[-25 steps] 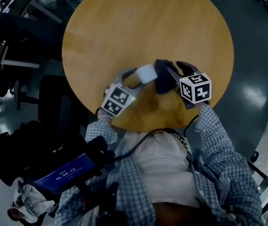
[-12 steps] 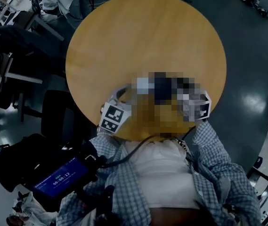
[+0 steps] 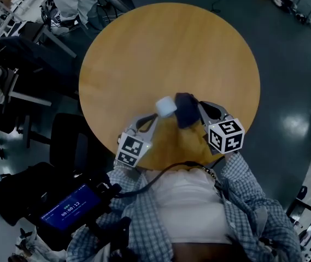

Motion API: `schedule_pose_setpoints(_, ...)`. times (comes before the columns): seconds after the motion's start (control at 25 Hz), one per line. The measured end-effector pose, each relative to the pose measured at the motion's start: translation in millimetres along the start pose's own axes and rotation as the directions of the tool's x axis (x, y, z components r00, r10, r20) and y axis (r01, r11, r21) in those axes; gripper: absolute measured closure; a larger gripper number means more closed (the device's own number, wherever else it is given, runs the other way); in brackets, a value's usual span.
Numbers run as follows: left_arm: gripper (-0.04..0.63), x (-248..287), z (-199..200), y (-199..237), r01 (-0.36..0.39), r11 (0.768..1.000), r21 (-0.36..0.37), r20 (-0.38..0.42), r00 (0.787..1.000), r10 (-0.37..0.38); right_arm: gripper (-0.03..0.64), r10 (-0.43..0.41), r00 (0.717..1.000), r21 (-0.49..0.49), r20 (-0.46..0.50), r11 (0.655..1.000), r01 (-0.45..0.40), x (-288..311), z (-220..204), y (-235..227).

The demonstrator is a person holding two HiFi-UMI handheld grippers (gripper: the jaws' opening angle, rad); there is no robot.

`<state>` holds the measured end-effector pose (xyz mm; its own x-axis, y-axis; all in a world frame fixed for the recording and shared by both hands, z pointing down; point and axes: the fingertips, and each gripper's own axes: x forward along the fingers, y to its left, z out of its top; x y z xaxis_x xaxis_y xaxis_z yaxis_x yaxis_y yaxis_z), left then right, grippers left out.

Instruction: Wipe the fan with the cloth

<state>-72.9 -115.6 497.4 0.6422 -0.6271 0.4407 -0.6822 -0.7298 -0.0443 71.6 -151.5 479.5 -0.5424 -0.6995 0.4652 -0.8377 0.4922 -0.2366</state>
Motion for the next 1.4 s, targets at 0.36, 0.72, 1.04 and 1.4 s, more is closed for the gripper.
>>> schedule_pose_setpoints(0.36, 0.595, 2.2, 0.4, -11.5, 0.032, 0.999, 0.019, -0.005, 0.999, -0.032, 0.614, 0.018, 1.0, -0.024, -0.017, 1.0, -0.018, -0.6, -6.9, 7.6)
schedule_pose_setpoints(0.72, 0.595, 4.4, 2.5, -16.2, 0.031, 0.999, 0.017, -0.005, 0.999, -0.031, 0.614, 0.012, 0.999, -0.059, -0.033, 0.998, -0.014, -6.6, -10.6, 6.5)
schedule_pose_setpoints(1.04, 0.595, 4.0, 1.1, -17.5, 0.037, 0.999, 0.014, -0.01, 0.999, -0.037, 0.614, 0.01, 0.999, -0.061, -0.041, 0.998, -0.012, -7.8, -11.6, 7.1)
schedule_pose_setpoints(1.4, 0.595, 3.9, -0.7, -19.4, 0.043, 0.999, 0.01, -0.015, 0.999, -0.043, 0.614, 0.022, 0.998, -0.017, -0.053, 1.0, -0.023, -7.4, -17.1, 7.0)
